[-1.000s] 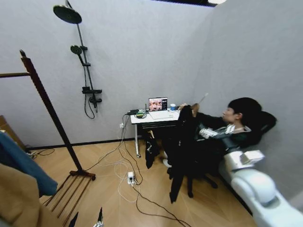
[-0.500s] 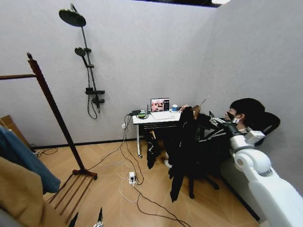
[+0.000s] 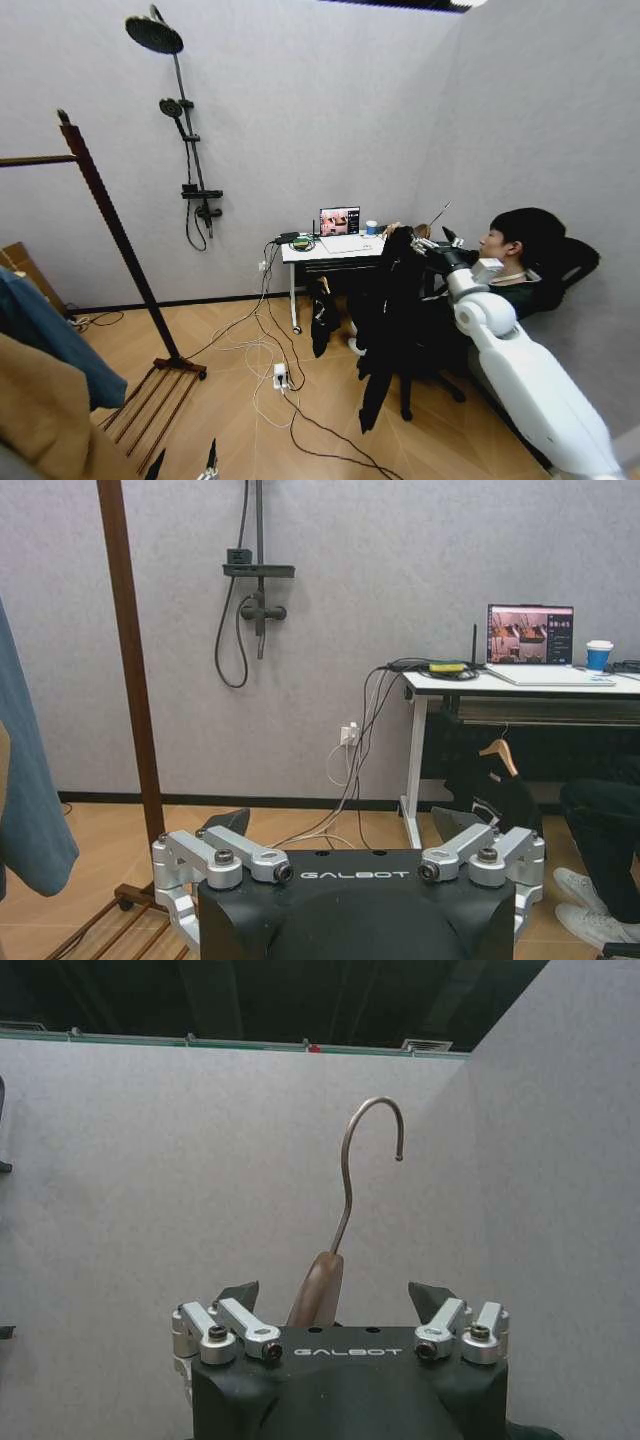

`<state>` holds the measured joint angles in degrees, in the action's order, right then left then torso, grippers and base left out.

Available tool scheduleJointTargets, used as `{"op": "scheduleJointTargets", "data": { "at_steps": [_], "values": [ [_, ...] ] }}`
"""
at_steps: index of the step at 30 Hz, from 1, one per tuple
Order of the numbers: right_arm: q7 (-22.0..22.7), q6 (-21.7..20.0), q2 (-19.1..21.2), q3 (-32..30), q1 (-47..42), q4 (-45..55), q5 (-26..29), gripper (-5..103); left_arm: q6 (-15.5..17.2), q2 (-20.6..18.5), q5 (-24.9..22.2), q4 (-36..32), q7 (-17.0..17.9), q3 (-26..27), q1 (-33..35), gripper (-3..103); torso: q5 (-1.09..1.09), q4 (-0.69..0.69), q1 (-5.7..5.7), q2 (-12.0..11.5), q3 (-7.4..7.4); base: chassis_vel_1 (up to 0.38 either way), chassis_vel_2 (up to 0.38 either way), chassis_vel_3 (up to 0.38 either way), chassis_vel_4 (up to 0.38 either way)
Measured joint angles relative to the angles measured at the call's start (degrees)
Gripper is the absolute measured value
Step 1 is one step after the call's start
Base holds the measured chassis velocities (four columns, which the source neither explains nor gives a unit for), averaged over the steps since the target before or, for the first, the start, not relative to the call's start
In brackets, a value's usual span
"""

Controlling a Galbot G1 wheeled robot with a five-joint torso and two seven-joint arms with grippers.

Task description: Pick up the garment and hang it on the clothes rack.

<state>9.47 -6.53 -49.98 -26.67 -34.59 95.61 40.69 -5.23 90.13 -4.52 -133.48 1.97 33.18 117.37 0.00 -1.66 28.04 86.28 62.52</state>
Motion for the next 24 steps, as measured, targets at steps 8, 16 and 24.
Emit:
{"op": "scheduleJointTargets", "data": {
  "at_steps": [8, 16, 24],
  "values": [
    [0.58, 0.48, -0.35, -1.32, -2.56, 1.40, 0.00, 46, 0.00, 0.00, 0.00, 0.00, 0.00, 0.00, 0.00, 100, 0.00, 0.00, -0.01, 0.00, -0.01, 0.000, 0.000, 0.000, 0.000],
    [0.87, 0.57, 0.01, -2.52, -4.02, 2.32, -0.12, 19, 0.00, 0.00, 0.00, 0.00, 0.00, 0.00, 0.00, 100, 0.00, -0.01, -0.01, 0.00, -0.01, 0.000, 0.000, 0.000, 0.000],
    [0.63, 2.40, 0.58, -4.00, -6.13, 3.09, -0.19, 10, 0.00, 0.00, 0.00, 0.00, 0.00, 0.00, 0.00, 100, 0.00, -0.01, -0.01, 0.01, -0.01, 0.000, 0.000, 0.000, 0.000]
  ]
}}
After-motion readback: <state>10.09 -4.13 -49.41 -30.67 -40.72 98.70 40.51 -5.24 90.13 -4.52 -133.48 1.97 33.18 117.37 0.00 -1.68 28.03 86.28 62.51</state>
